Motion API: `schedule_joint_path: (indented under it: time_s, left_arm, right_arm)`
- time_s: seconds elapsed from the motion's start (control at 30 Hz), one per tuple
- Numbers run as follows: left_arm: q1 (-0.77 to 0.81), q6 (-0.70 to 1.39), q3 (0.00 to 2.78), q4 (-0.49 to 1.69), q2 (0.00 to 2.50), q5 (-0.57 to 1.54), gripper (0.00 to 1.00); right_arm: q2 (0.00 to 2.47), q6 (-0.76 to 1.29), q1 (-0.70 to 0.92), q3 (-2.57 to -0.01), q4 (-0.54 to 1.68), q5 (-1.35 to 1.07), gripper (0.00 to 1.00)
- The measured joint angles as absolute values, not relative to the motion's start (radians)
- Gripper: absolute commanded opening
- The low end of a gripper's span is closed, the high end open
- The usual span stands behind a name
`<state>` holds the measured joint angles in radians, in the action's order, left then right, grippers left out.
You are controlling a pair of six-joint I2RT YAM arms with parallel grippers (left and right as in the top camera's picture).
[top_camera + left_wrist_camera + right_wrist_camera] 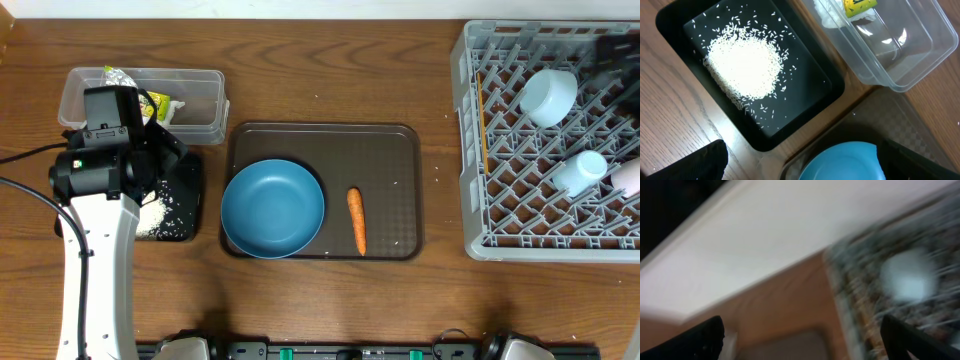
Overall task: Sort waste into correct bins and load items into the dishwasher rack
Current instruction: 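Release the bowl and withdraw the right gripper to the right, then move the right gripper to the blue plate on the brown tray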
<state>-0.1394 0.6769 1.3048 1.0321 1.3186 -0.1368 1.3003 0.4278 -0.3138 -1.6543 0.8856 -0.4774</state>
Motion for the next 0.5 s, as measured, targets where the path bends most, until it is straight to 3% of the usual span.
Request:
schedule_joint_path:
  time_s: [0.17,0.4,0.5]
  left_arm:
    - [-0.139,0.677,1.305,1.032,1.319,-0.137,0.98]
    - [-0.139,0.677,1.305,1.032,1.319,-0.137,0.98]
    - [-0.139,0.677,1.305,1.032,1.319,-0.137,0.98]
  right_arm:
    - [1.323,0.429,-0.057,-1.634,0.969,-0.474,0.99]
    - [1.439,0.468,0.299,-1.524,0.997,-0.253,0.99]
    - [1.503,0.484,0.381,-1.499,1.007,-0.189,0.99]
